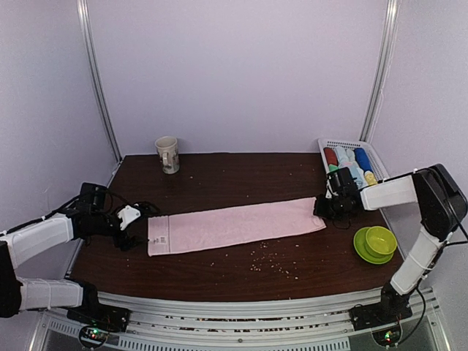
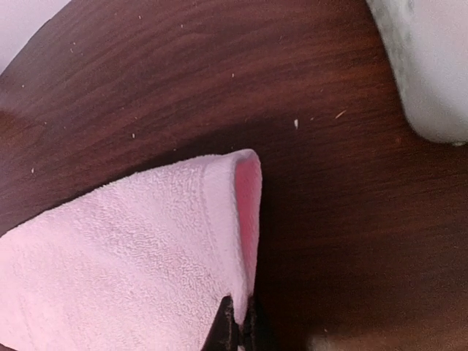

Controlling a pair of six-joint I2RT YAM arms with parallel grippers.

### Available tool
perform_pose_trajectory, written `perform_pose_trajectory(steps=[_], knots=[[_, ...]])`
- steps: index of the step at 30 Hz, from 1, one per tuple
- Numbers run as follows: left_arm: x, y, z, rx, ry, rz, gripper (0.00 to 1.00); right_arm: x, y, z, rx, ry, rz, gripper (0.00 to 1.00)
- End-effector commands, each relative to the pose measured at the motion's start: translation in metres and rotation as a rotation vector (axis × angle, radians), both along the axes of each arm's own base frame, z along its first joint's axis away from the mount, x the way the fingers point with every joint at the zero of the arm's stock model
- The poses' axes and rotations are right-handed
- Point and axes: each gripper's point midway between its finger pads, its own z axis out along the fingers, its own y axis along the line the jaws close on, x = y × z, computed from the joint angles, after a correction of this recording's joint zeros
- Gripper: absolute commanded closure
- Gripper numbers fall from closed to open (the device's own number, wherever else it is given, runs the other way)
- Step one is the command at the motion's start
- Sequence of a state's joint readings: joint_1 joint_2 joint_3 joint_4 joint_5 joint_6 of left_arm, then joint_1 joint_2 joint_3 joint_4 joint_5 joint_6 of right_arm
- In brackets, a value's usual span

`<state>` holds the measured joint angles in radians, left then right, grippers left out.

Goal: Roll the towels
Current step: Pick up the towel from the center of the board, then fold the towel at the center of the board.

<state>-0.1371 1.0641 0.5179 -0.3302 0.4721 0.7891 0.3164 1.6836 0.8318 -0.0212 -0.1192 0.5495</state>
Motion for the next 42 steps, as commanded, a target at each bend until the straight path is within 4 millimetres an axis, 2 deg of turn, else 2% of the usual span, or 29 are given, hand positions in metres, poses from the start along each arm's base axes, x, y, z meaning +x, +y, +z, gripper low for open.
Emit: perform_pose_trajectory(steps=[1, 5, 7, 9, 14, 20, 23, 26, 30, 33, 42], knots=[[0.014, 0.007, 0.009, -0.009, -0.035, 0.084, 0.22, 0.004, -0.02, 0.053, -0.092, -0.067, -0.053, 1.0], [0.012, 0.008, 0.009, -0.02, -0.028, 0.103, 0.22, 0.008, -0.01, 0.089, -0.09, -0.123, -0.027, 1.0], [0.012, 0.008, 0.009, -0.023, -0.029, 0.108, 0.22, 0.007, 0.01, 0.1, -0.087, -0.145, 0.015, 1.0], [0.013, 0.01, 0.01, -0.018, -0.038, 0.117, 0.22, 0.004, 0.039, 0.105, -0.089, -0.151, 0.071, 1.0], [0.013, 0.012, 0.009, -0.014, -0.04, 0.132, 0.22, -0.003, 0.133, 0.12, -0.057, -0.19, 0.215, 1.0], [0.017, 0.02, 0.005, 0.017, -0.051, 0.181, 0.22, -0.018, 0.236, 0.119, -0.051, -0.199, 0.368, 1.0], [0.021, 0.026, 0.003, 0.032, -0.063, 0.213, 0.22, -0.027, 0.278, 0.115, -0.043, -0.203, 0.425, 1.0], [0.022, 0.029, 0.002, 0.04, -0.067, 0.231, 0.21, -0.036, 0.312, 0.114, -0.038, -0.207, 0.468, 1.0], [0.023, 0.032, 0.0, 0.05, -0.073, 0.251, 0.21, -0.048, 0.348, 0.115, -0.034, -0.217, 0.517, 1.0], [0.025, 0.034, 0.0, 0.055, -0.08, 0.264, 0.21, -0.055, 0.366, 0.121, -0.036, -0.232, 0.537, 1.0], [0.027, 0.037, 0.004, 0.052, -0.098, 0.28, 0.2, -0.063, 0.387, 0.125, -0.02, -0.248, 0.554, 1.0]])
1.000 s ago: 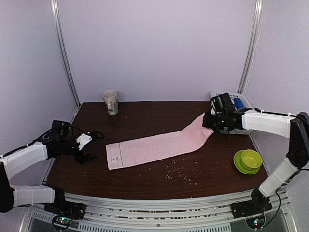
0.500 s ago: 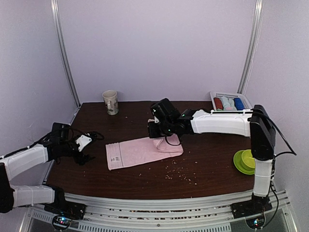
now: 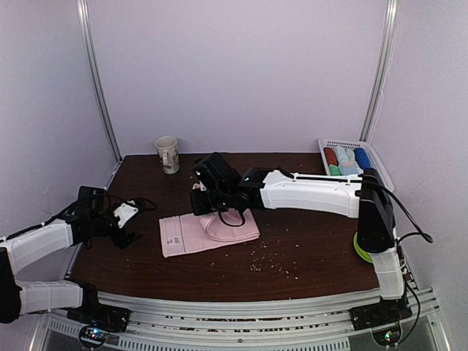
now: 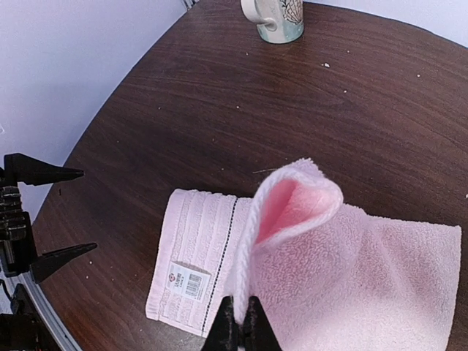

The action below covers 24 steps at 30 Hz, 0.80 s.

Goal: Roll the towels
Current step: Fold the towel at the center of the board.

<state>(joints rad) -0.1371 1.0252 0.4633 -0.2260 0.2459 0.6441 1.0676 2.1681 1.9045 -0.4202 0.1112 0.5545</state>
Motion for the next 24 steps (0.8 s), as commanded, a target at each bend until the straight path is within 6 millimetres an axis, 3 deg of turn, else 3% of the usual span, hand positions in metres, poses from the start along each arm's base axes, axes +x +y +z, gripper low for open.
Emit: perform_pose_trajectory(steps=[1, 8, 22, 24], knots=[[0.008, 0.003, 0.009, -0.011, -0.054, 0.026, 0.2, 0.002, 0.004, -0.008, -0.015, 0.0, -0.026, 1.0], [0.008, 0.003, 0.008, -0.01, -0.05, 0.026, 0.19, 0.0, 0.019, -0.036, -0.032, 0.033, -0.004, 1.0], [0.007, 0.002, 0.006, -0.012, -0.041, 0.022, 0.19, -0.006, 0.043, -0.066, -0.001, 0.077, 0.036, 1.0], [0.007, 0.002, 0.005, -0.012, -0.039, 0.023, 0.18, -0.009, 0.054, -0.059, 0.033, 0.076, 0.06, 0.94]])
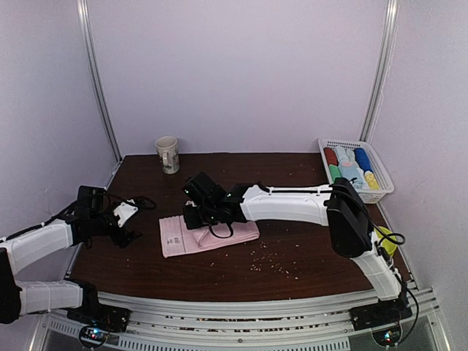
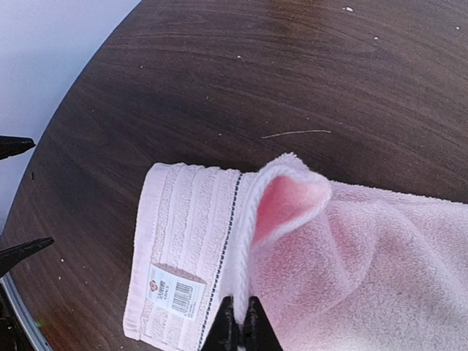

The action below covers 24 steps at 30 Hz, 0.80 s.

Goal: Roll the towels
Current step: Fold the towel at the center of the board.

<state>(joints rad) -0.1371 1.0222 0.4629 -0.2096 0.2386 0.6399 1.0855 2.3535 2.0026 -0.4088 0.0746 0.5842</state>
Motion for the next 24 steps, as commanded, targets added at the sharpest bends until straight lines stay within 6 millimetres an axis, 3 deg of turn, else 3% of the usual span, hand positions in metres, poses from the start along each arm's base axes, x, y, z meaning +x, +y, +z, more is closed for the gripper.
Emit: perform_pose_trajectory(steps=[1, 3, 7, 12, 15, 16, 17, 19, 20, 24], knots=[[0.005, 0.001, 0.002, -0.013, -0.021, 0.015, 0.18, -0.008, 0.028, 0.009, 0.087, 0.009, 0.045, 0.89], [0.005, 0.001, 0.001, -0.012, -0.017, 0.015, 0.16, -0.014, 0.037, 0.011, 0.111, 0.019, 0.074, 0.8], [0.006, 0.001, 0.001, -0.012, -0.017, 0.019, 0.14, -0.023, 0.05, 0.026, 0.18, 0.036, 0.136, 0.75], [0.008, 0.002, 0.003, -0.011, -0.018, 0.023, 0.08, -0.023, 0.043, 0.046, 0.198, 0.011, 0.163, 0.64], [0.014, -0.003, 0.014, -0.029, -0.017, 0.01, 0.02, -0.016, 0.015, 0.045, 0.165, -0.012, 0.129, 0.57], [0.016, -0.006, 0.019, -0.043, -0.01, -0.003, 0.02, -0.012, -0.003, 0.036, 0.134, -0.016, 0.104, 0.55], [0.018, -0.011, 0.024, -0.065, 0.001, -0.02, 0.02, -0.006, -0.014, 0.044, 0.136, -0.042, 0.078, 0.54], [0.024, -0.024, 0.036, -0.121, 0.032, -0.06, 0.02, -0.004, -0.043, 0.037, 0.086, -0.069, 0.041, 0.51], [0.026, -0.031, 0.035, -0.155, 0.079, -0.078, 0.02, -0.004, -0.054, 0.044, 0.076, -0.1, 0.029, 0.49], [0.043, -0.049, 0.04, -0.245, 0.216, -0.106, 0.02, -0.008, -0.092, 0.036, -0.02, -0.176, -0.008, 0.44]])
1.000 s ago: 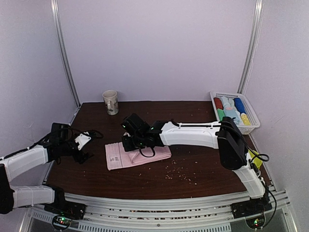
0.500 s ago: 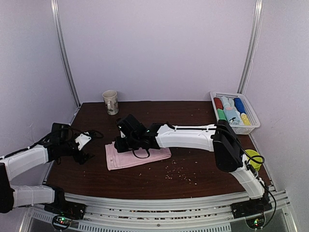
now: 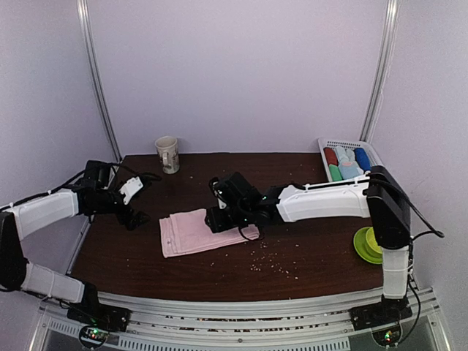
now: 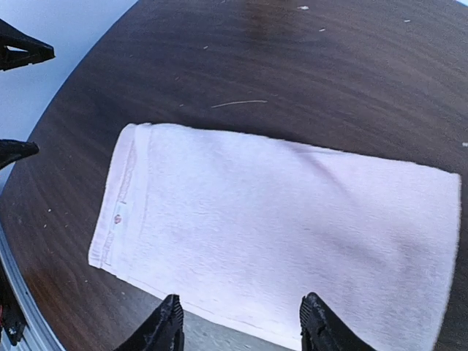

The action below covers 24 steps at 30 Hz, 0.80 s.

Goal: Roll the towels
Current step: Fold the towel at the center of the board, then smooth out the towel at the center of the board.

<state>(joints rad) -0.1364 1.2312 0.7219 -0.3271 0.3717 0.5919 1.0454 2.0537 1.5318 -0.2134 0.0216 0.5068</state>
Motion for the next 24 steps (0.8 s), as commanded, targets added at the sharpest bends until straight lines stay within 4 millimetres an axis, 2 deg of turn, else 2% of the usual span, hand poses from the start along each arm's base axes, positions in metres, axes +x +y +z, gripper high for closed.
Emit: perform_pose_trajectory(steps=[1, 7, 12, 14, 16, 17, 20, 24], knots=[[0.012, -0.026, 0.008, -0.142, 0.157, -0.05, 0.02, 0.012, -0.033, 0.027, -0.036, -0.177, -0.065, 0.41], [0.031, -0.044, 0.005, -0.183, 0.276, -0.085, 0.02, 0.019, -0.066, 0.012, -0.158, -0.323, -0.126, 0.31], [0.032, -0.073, -0.012, -0.135, 0.323, -0.131, 0.05, 0.035, -0.086, 0.008, -0.27, -0.436, -0.247, 0.28], [0.034, -0.082, -0.018, -0.117, 0.337, -0.134, 0.08, 0.04, -0.092, 0.012, -0.267, -0.475, -0.298, 0.22], [0.041, -0.084, -0.02, -0.111, 0.339, -0.11, 0.1, 0.042, -0.101, 0.015, -0.256, -0.507, -0.34, 0.06], [0.046, -0.084, -0.023, -0.107, 0.34, -0.089, 0.11, 0.042, -0.105, 0.016, -0.254, -0.514, -0.354, 0.0], [0.055, -0.083, -0.028, -0.103, 0.355, -0.052, 0.15, 0.041, -0.119, 0.019, -0.261, -0.536, -0.388, 0.0], [0.052, -0.083, -0.043, -0.099, 0.423, -0.038, 0.2, 0.036, -0.137, 0.023, -0.268, -0.552, -0.424, 0.0]])
